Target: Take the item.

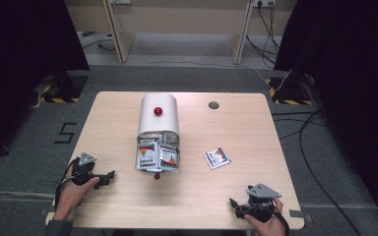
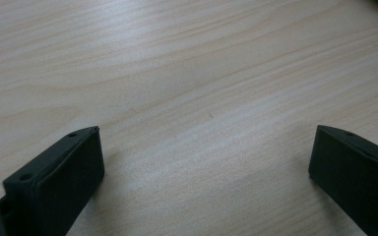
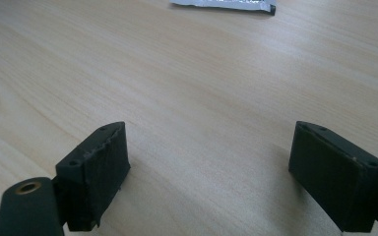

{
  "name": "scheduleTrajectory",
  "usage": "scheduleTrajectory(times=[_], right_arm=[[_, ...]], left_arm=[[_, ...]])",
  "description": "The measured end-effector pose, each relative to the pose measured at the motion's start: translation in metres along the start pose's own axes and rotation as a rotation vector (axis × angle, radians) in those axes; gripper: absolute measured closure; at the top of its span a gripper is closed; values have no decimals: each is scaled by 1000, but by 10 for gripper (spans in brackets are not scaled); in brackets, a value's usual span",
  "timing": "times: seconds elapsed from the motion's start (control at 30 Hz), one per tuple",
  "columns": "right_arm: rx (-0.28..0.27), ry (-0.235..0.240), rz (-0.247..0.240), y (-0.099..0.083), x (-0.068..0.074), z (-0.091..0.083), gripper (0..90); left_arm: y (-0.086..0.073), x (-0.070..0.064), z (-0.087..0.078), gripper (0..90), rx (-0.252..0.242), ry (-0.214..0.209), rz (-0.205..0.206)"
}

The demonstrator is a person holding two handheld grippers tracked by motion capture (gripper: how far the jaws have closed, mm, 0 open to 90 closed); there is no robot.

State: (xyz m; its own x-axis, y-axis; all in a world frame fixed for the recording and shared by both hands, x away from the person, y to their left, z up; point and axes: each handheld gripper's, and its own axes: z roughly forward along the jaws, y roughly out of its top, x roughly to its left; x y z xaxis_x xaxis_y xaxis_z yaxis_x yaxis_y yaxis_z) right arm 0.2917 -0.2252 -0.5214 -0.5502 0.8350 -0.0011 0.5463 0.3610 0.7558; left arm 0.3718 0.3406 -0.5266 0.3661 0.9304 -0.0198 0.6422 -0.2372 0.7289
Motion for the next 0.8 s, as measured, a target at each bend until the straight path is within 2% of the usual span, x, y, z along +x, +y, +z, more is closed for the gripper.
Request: scheduleTrajectory(times=[0.33,0.8], right_arm=[[-62,-9,4,-12,3,-4,156],[-82,-10,5,-14,3,-4,155]], left_arm=[[0,0,0,0,0,0,0],[0,0,0,0,0,0,0]])
